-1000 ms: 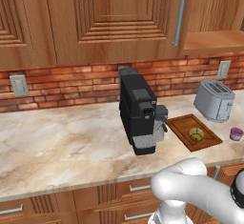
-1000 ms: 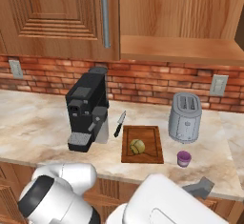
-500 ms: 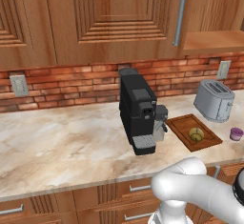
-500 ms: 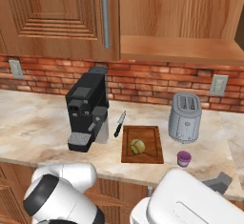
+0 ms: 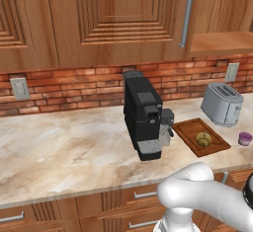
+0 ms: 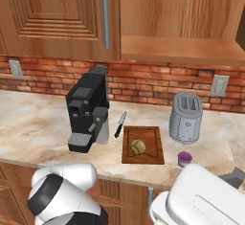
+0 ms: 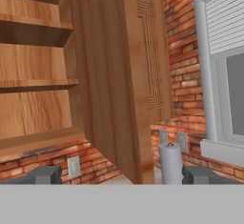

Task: Pick the bread, place it on the cutting board, pick the jam, place it on the counter, and close the cabinet.

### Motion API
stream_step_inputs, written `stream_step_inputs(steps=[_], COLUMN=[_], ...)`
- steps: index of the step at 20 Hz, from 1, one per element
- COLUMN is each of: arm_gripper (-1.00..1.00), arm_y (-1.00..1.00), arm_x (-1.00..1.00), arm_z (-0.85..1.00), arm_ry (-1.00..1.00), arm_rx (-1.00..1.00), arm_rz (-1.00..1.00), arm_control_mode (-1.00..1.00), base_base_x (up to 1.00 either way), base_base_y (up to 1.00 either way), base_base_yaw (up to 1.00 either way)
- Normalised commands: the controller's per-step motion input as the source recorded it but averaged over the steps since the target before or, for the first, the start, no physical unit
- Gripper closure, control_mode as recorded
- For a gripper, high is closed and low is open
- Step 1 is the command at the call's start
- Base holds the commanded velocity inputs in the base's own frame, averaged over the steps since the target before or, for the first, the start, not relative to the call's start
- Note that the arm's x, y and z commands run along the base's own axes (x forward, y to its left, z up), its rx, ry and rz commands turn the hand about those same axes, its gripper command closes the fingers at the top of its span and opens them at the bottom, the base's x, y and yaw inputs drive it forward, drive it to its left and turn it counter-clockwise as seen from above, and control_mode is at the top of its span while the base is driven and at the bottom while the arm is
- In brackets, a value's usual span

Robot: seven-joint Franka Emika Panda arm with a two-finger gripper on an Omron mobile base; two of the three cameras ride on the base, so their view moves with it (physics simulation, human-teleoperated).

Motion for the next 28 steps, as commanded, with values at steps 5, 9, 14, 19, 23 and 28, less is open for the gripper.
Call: stream_step_inputs(steps=[5, 9, 14, 19, 23, 28], arm_gripper=[-1.0, -1.0, -1.0, -1.0, -1.0, -1.0], arm_y=[-0.17, -0.16, -0.15, -0.15, -0.12, -0.13], arm_x=[0.08, 0.05, 0.02, 0.02, 0.08, 0.11], arm_z=[0.0, 0.0, -0.01, -0.04, -0.05, -0.02], arm_ry=[0.0, 0.0, 0.0, 0.0, 0.0, 0.0], arm_rx=[0.0, 0.0, 0.0, 0.0, 0.0, 0.0], arm_rz=[0.02, 0.02, 0.03, 0.04, 0.05, 0.05], arm_control_mode=[-1.0, -1.0, -1.0, -1.0, -1.0, -1.0], base_base_x=[0.0, 0.0, 0.0, 0.0, 0.0, 0.0], base_base_y=[0.0, 0.0, 0.0, 0.0, 0.0, 0.0], base_base_yaw=[0.0, 0.0, 0.0, 0.0, 0.0, 0.0])
